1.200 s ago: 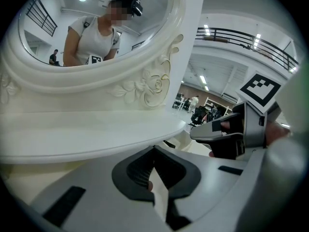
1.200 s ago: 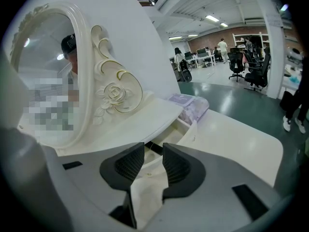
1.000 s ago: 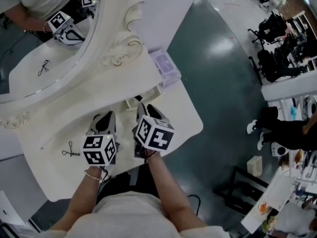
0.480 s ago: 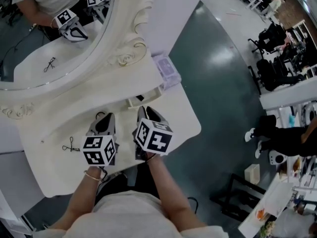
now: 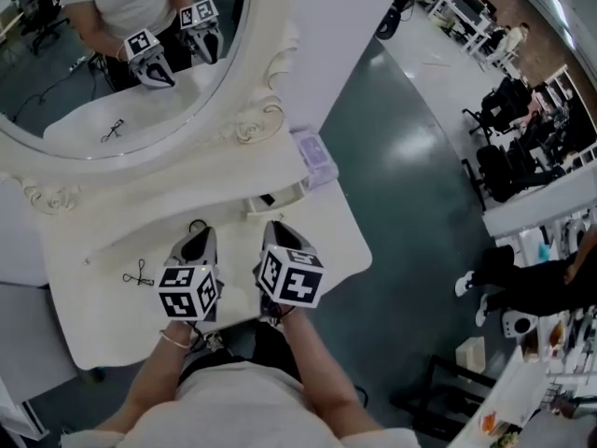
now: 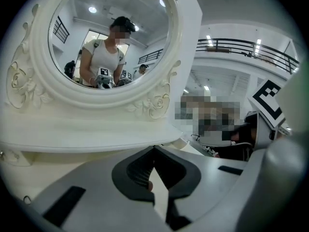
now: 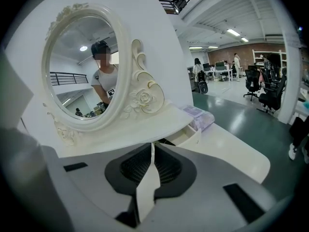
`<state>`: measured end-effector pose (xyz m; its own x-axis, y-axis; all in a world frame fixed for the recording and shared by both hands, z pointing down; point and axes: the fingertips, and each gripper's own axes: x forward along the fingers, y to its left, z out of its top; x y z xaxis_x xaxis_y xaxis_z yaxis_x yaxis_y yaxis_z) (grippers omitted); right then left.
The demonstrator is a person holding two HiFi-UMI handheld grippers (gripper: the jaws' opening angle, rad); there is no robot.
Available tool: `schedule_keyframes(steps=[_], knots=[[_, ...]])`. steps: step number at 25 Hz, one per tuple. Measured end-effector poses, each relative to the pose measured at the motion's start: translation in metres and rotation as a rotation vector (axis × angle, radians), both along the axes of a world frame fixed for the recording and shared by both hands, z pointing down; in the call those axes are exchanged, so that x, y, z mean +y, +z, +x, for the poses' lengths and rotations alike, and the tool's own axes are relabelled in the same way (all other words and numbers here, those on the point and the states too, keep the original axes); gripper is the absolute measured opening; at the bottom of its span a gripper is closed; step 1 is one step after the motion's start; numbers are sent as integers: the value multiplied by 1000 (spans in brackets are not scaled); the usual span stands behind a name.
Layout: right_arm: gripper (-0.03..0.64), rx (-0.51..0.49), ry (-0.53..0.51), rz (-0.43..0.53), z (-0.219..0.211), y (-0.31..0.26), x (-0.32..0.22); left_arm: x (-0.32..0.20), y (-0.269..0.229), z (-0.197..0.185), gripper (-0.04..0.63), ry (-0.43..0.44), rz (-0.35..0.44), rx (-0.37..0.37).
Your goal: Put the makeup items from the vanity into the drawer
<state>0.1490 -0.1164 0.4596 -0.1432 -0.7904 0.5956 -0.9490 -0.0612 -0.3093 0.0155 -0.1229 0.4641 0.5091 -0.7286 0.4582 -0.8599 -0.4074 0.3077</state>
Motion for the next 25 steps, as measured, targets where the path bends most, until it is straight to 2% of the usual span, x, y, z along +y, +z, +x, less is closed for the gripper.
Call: schedule_keyframes(steps=[12, 25], knots=[[25, 29, -49, 144, -27, -32, 34, 33, -24, -3, 3, 64, 62, -17], [25, 45, -17, 111, -19, -27, 46, 34, -26, 7, 3, 100, 65, 12]])
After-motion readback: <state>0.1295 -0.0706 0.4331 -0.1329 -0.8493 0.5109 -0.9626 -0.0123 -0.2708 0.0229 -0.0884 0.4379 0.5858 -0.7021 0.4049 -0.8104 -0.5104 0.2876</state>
